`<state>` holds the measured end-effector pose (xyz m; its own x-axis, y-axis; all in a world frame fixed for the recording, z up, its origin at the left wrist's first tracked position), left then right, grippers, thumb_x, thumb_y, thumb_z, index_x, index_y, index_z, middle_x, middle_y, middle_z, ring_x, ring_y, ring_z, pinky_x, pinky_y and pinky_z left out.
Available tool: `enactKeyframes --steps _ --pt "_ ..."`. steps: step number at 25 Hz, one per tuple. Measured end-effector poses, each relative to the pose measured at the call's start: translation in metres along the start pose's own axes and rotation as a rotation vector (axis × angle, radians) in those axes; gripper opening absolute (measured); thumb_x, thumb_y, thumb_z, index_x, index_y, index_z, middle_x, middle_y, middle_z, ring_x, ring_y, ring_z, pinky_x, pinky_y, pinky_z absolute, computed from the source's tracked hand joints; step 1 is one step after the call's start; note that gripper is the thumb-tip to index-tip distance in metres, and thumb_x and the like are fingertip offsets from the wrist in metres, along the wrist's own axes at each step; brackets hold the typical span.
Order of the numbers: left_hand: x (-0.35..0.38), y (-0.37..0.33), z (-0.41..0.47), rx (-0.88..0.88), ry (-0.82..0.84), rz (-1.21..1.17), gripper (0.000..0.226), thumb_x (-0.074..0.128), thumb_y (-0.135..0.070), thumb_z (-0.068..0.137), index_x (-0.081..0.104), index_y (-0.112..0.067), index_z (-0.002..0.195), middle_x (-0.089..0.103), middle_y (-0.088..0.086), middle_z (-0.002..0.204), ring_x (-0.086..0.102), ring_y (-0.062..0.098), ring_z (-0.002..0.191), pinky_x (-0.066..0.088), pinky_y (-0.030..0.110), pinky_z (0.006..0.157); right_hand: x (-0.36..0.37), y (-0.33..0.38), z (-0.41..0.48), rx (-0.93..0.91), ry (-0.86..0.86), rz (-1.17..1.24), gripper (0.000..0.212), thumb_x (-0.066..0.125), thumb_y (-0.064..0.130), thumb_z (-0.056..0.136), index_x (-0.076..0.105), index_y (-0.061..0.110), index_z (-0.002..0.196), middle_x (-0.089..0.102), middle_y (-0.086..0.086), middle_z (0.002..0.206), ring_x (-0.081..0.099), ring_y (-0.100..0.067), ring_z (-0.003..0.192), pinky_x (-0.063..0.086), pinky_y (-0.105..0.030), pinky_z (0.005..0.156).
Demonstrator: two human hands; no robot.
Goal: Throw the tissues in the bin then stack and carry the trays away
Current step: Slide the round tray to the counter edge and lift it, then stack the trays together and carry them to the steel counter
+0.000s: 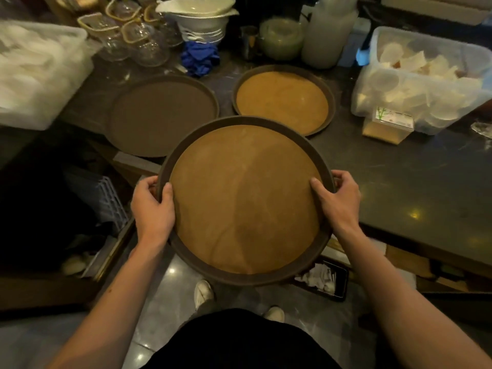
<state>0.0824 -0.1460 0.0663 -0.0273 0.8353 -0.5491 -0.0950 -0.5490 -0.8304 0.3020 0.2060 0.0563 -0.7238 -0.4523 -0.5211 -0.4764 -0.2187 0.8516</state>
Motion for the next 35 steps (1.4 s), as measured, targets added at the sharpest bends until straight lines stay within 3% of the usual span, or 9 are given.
enactKeyframes --steps 3,6,9,13,21,26,31,35 --pt "-0.039 0.027 0.04 -0.03 -0.066 0.011 0.029 0.06 -0.026 0.092 0.057 -0.013 0.118 0.057 -0.004 0.105 0.053 0.008 0.094 0.038 0.018 0.076 0.059 0.039 -0.001 -0.006 0.047 0.015 0.039 0.072 0.04 0.083 0.054 0.027 0.115 0.059 0.003 0.114 0.057 -0.012 0.101 0.051 -0.031 0.083" --pt "-0.079 0.057 0.081 -0.059 -0.105 0.005 0.028 0.06 -0.026 0.091 0.058 -0.013 0.116 0.059 -0.002 0.105 0.054 0.01 0.093 0.04 0.023 0.077 0.12 0.075 -0.006 -0.021 0.065 0.018 0.04 0.073 0.038 0.083 0.055 0.025 0.117 0.06 0.005 0.11 0.057 -0.006 0.095 0.045 -0.021 0.072" --pt "-0.105 0.082 0.113 -0.094 -0.111 -0.008 0.026 0.061 -0.028 0.091 0.057 -0.016 0.114 0.061 0.004 0.108 0.056 0.012 0.092 0.043 0.026 0.079 0.164 0.1 -0.009 -0.021 0.08 0.007 0.04 0.072 0.037 0.083 0.057 0.024 0.117 0.061 0.005 0.109 0.058 -0.005 0.094 0.049 -0.026 0.078" --pt "-0.118 0.105 0.146 -0.134 -0.105 -0.003 0.031 0.064 -0.032 0.088 0.056 -0.017 0.114 0.06 0.006 0.11 0.057 0.017 0.096 0.047 0.033 0.084 0.202 0.12 0.0 -0.035 0.096 -0.056 0.046 0.069 0.038 0.085 0.056 0.018 0.125 0.06 0.0 0.116 0.057 -0.016 0.105 0.05 -0.036 0.088" --pt "-0.088 0.113 0.205 -0.15 -0.088 0.046 0.043 0.069 -0.03 0.084 0.057 -0.013 0.122 0.049 -0.001 0.109 0.05 0.012 0.094 0.043 0.03 0.085 0.249 0.135 0.058 -0.057 0.092 -0.109 0.05 0.068 0.04 0.085 0.057 0.013 0.125 0.059 0.001 0.105 0.056 -0.016 0.097 0.048 -0.036 0.084" --pt "-0.056 0.104 0.246 -0.158 -0.085 0.09 0.049 0.07 -0.032 0.083 0.055 -0.015 0.126 0.046 -0.002 0.11 0.05 0.013 0.096 0.043 0.033 0.087 0.277 0.138 0.107 -0.047 0.143 -0.07 0.051 0.068 0.043 0.083 0.057 0.013 0.123 0.061 -0.006 0.114 0.059 -0.023 0.103 0.05 -0.048 0.091" --pt "-0.024 0.106 0.279 -0.212 -0.063 0.102 0.055 0.07 -0.033 0.083 0.051 -0.016 0.131 0.048 0.005 0.122 0.053 0.022 0.109 0.044 0.038 0.095 0.298 0.14 0.14 -0.044 0.125 -0.062 0.049 0.07 0.04 0.082 0.057 0.013 0.121 0.056 -0.004 0.113 0.056 -0.022 0.102 0.049 -0.046 0.091" --pt "-0.008 0.106 0.301 -0.217 -0.046 0.09 0.057 0.07 -0.03 0.084 0.05 -0.015 0.134 0.048 0.008 0.124 0.052 0.024 0.113 0.041 0.034 0.097 0.314 0.139 0.157 0.01 0.119 -0.09 0.053 0.07 0.039 0.083 0.054 0.011 0.125 0.052 -0.003 0.117 0.053 -0.023 0.108 0.047 -0.044 0.094"
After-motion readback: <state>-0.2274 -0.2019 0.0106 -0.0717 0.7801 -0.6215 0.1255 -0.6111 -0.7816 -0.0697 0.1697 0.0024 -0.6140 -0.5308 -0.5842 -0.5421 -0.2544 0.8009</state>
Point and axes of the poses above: each hand's wrist, its own z-axis towards the middle knuckle, its own x-axis out of the palm, y = z × x, the point moved 8 cm from there along z, towards the middle knuckle
